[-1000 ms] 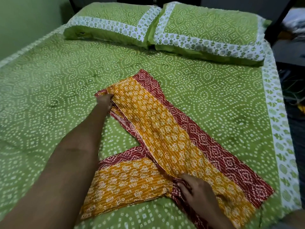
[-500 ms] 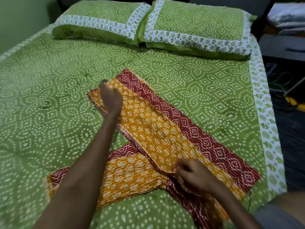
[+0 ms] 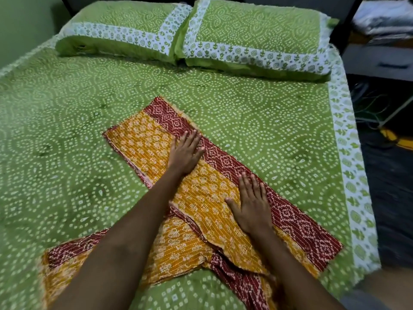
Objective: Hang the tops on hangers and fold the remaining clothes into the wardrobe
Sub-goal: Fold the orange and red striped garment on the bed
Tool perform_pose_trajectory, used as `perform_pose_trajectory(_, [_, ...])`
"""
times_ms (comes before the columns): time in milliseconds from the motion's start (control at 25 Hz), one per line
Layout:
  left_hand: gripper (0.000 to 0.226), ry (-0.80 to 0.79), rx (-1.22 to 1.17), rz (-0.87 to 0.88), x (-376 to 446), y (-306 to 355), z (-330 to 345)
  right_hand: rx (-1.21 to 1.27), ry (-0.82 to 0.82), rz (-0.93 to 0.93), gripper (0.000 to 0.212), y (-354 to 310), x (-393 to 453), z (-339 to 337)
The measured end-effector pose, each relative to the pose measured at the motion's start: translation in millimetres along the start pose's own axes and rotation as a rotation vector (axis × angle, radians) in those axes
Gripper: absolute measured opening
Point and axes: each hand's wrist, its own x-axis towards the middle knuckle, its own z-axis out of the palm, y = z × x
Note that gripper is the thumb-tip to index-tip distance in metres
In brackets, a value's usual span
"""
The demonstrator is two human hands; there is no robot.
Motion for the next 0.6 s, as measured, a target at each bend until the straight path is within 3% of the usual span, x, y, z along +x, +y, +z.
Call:
perform_pose_trajectory(240, [0.051,0.029,-0.087,-0.195,79.6,-65.0,-27.2,-0.035,0.091,0.022,0.076,1.6,2.0,15.0])
perform_pose_trajectory(360, [0.041,0.191,-0.315,-0.315,119.3,-86.9,-47.2,-0.045,0.113,0.026,0.076,1.6,4.6,21.9])
perform_pose_trajectory(440, [0.047,0.314,-0.434,-0.428,141.3,-96.5,-60.7,-0.064,0.117,0.022,0.076,0.8,5.3,24.1])
perform_pose_trajectory(520, [0.058,0.296,-0.535,-0.589,157.6,-109.6,-68.7,-0.073,0.119,0.016,0.076,0.6,6.8,25.0])
perform_pose_trajectory(600, [0.049,0.233,-0.522,-0.641,165.4,-120.9,-68.8,-0.085,0.112,0.020,0.075,0.3,7.8,26.6])
